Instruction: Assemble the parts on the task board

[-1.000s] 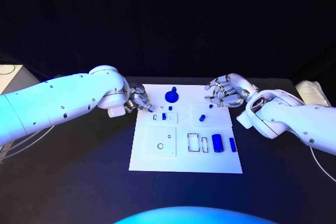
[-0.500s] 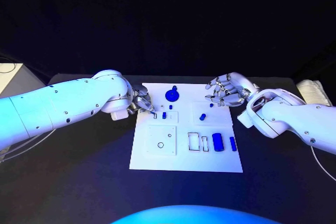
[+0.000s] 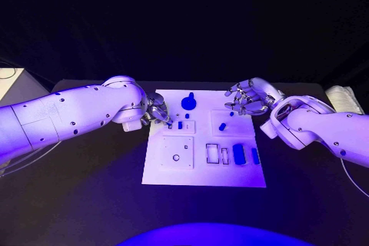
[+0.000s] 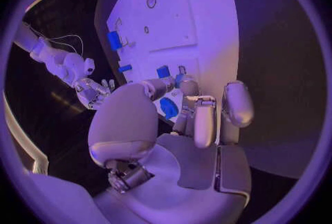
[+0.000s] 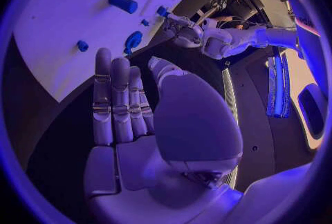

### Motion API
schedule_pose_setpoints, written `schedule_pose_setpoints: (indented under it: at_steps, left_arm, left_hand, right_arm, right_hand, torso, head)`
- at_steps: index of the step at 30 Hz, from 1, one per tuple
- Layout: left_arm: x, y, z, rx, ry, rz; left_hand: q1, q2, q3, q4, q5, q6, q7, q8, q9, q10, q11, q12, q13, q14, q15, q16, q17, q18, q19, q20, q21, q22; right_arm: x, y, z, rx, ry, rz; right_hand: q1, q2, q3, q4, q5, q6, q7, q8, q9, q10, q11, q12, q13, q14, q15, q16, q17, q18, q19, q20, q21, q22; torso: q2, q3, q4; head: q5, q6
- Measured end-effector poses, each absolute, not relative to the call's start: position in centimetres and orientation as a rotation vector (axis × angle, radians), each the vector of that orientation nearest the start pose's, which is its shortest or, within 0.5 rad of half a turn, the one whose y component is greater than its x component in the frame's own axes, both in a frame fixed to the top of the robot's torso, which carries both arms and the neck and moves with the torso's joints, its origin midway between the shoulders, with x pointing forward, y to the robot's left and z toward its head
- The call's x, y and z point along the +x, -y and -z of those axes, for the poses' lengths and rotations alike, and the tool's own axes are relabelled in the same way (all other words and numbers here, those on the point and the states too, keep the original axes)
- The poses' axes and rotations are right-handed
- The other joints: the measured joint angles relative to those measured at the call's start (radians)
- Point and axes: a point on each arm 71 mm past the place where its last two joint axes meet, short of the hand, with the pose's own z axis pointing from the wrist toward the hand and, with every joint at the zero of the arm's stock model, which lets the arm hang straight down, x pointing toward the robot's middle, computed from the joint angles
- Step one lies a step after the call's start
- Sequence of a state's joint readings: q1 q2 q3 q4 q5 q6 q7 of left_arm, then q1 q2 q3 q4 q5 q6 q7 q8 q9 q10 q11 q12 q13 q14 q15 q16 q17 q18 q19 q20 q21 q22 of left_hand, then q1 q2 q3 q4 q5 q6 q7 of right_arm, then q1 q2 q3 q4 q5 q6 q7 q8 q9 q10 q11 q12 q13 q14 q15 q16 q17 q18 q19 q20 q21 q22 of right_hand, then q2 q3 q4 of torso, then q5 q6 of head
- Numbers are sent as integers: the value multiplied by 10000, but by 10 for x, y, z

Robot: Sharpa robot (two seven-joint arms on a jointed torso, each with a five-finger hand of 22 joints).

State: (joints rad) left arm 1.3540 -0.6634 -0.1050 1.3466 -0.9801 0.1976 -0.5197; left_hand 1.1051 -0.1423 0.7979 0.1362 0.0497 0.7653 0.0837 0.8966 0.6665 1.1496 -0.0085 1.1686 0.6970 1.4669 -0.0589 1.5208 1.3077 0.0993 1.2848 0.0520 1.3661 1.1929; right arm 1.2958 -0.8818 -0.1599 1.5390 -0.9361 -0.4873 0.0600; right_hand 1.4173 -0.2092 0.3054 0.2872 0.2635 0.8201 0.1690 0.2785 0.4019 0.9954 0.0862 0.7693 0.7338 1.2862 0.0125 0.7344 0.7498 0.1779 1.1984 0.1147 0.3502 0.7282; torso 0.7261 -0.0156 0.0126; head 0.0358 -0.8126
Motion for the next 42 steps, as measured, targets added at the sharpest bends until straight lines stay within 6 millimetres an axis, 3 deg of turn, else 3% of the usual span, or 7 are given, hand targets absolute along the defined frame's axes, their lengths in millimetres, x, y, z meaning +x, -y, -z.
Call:
schedule_pose_setpoints:
  at_steps: [31,33,42]
  left_arm:
    - [523,-173,189,-854,-23695,3865]
    - [523,-172,189,-841,-23699,3852]
    - [526,-170,190,-737,-23777,3715]
  left_hand:
    - [-15,-15,54,-54,38,0,-1,-42,3,1,4,0,-35,-1,1,-1,0,1,-1,0,0,-24]
    - [-15,-15,54,-54,38,1,-1,-43,275,13,16,-1,-37,-1,1,0,0,0,-1,1,0,-27]
    - [-54,25,54,-54,39,40,-41,13,438,17,20,-1,-40,-1,1,-1,0,1,-1,1,0,-45]
  right_arm:
    - [487,222,172,2724,-16016,-8946]
    - [487,222,172,2724,-16016,-8946]
    - [487,222,172,2726,-16019,-8948]
  right_hand:
    - [0,0,0,0,0,0,-1,0,1,-21,-20,0,0,0,0,0,-4,0,0,0,0,1]
    - [0,0,0,0,0,0,-1,0,1,-21,-20,-1,0,0,0,0,-4,1,0,0,0,1]
    - [0,0,0,0,0,-1,-1,0,0,-20,-20,0,1,0,0,0,-5,0,0,0,0,1]
  torso:
    - [2,0,1]
    - [2,3,2]
    - [1,7,7]
  head:
    - [-29,-52]
    - [-35,-55]
    - [-46,-93]
